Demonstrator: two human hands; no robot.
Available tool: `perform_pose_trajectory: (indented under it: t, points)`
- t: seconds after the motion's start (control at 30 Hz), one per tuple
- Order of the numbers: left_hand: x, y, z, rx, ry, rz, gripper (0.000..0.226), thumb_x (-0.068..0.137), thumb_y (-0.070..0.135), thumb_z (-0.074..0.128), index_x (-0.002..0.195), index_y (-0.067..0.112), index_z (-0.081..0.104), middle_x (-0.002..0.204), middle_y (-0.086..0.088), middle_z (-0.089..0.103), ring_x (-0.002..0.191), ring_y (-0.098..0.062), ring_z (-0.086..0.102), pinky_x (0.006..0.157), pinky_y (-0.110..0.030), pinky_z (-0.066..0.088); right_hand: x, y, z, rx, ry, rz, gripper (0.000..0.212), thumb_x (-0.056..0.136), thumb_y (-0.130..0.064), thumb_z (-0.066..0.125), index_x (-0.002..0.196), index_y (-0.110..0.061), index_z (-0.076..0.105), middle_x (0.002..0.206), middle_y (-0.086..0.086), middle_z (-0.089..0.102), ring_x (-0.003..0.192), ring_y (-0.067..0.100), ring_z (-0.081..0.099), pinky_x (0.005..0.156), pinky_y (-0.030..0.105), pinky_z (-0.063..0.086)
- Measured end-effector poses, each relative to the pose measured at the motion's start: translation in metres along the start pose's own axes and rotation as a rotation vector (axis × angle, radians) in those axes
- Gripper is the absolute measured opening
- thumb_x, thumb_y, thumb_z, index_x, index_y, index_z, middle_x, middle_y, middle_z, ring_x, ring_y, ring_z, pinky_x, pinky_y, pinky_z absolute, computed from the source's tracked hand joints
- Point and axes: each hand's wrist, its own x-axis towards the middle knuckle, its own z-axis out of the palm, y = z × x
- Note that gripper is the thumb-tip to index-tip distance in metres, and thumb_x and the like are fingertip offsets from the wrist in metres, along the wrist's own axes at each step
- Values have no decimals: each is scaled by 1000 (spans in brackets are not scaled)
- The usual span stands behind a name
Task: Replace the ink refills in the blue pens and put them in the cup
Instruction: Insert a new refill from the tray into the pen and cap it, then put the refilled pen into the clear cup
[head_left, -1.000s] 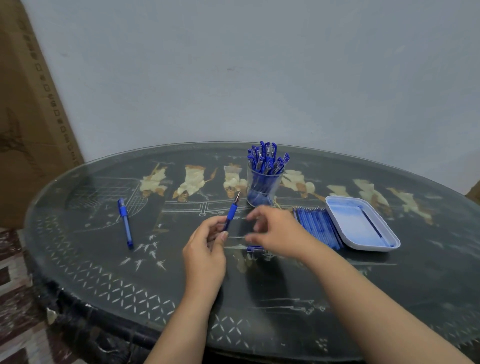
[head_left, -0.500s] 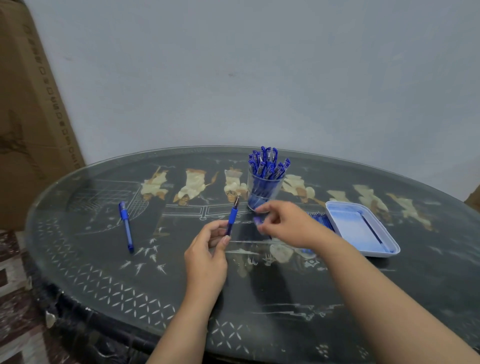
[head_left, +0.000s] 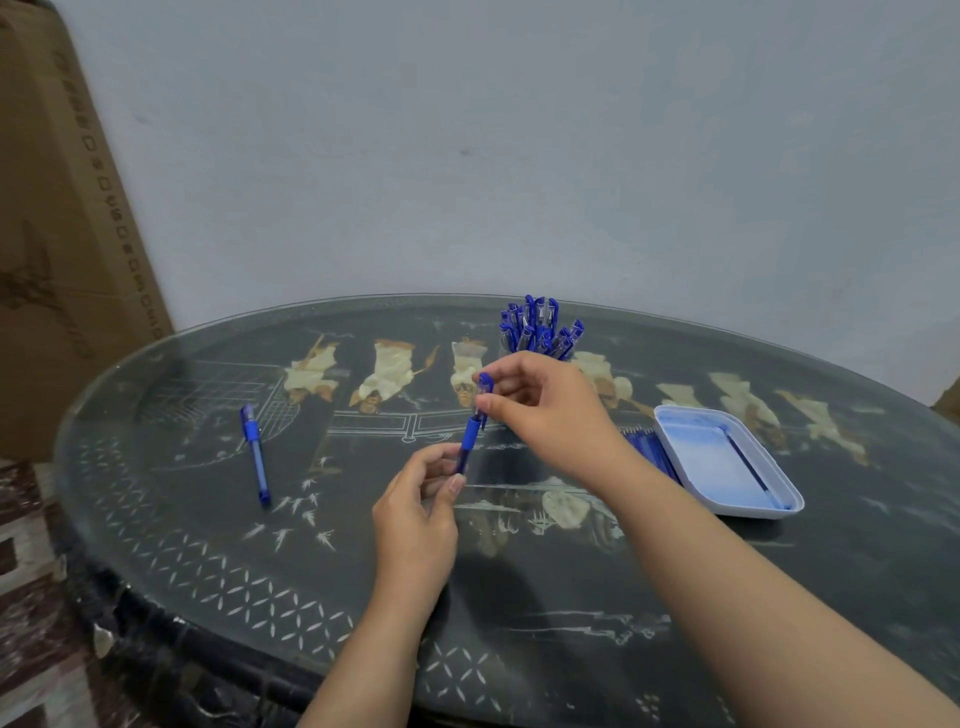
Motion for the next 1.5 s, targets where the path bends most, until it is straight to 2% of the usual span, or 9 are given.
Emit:
perform_pose_trajectory:
  t: [0.4,0.63,0.73,0.83,0.97,1.07,1.17,1.3,1.5]
  points:
    - [0,3,-2,-34,33,-61,39,88,-6,62,96,32,64,93,2,70,82,-3,65,77,-9,48,-3,-2,24,-107,45,-56,12,90,-7,68,99,-15,66,78,-12,59,68,-1,54,70,7,46]
    - [2,10,-6,-42,19,-38,28,88,-1,65,100,25,67,98,5,70,89,0,66,78,-8,47,-3,-5,15,-60,76,-48,16,91,-8,66,100,-21,64,84,-7,63,75,2,59,76,17,52]
    - [6,15,-20,6,5,10,21,89,3,66,103,19,68,102,5,69,92,4,65,77,-5,46,4,-14,-7,86,208,-23,20,90,-5,67,99,-24,65,90,3,68,88,18,69,82,30,58]
    - [14,9,-47,174,73,68,21,89,11,66,100,29,66,103,10,67,94,1,64,85,-15,46,17,-26,-38,134,394,-59,21,91,-3,65,98,-23,64,96,12,70,86,22,70,78,29,60]
    - [23,4,-87,435,226,56,18,90,10,64,106,19,67,103,5,62,97,-17,62,86,-25,39,40,-34,-73,90,657,-182,23,91,-7,64,94,-29,60,87,-1,67,83,19,70,82,44,59]
    - [27,3,-103,499,308,-8,18,93,10,59,109,12,65,108,0,58,105,-24,57,92,-32,39,55,-32,-82,39,741,-181,16,92,-9,61,100,-23,59,86,-7,63,85,18,69,85,40,57]
    - [28,0,-109,535,323,10,19,92,7,60,108,12,67,111,-5,61,108,-27,56,95,-32,37,66,-25,-79,-61,709,-162,15,93,-10,60,106,-17,59,86,-9,60,86,17,67,83,26,54]
    - [30,2,-110,432,351,-62,16,92,8,59,103,19,65,112,-5,62,107,-25,57,91,-29,35,78,-13,-69,-162,646,-128,17,94,-10,60,111,-11,59,83,-12,56,73,-1,55,66,4,44]
    - [30,5,-109,412,348,-76,17,93,9,59,102,23,63,111,-2,61,105,-20,55,89,-30,36,87,2,-52,-252,531,-96,22,95,-8,59,116,-13,57,79,-9,54,76,9,56,69,19,44]
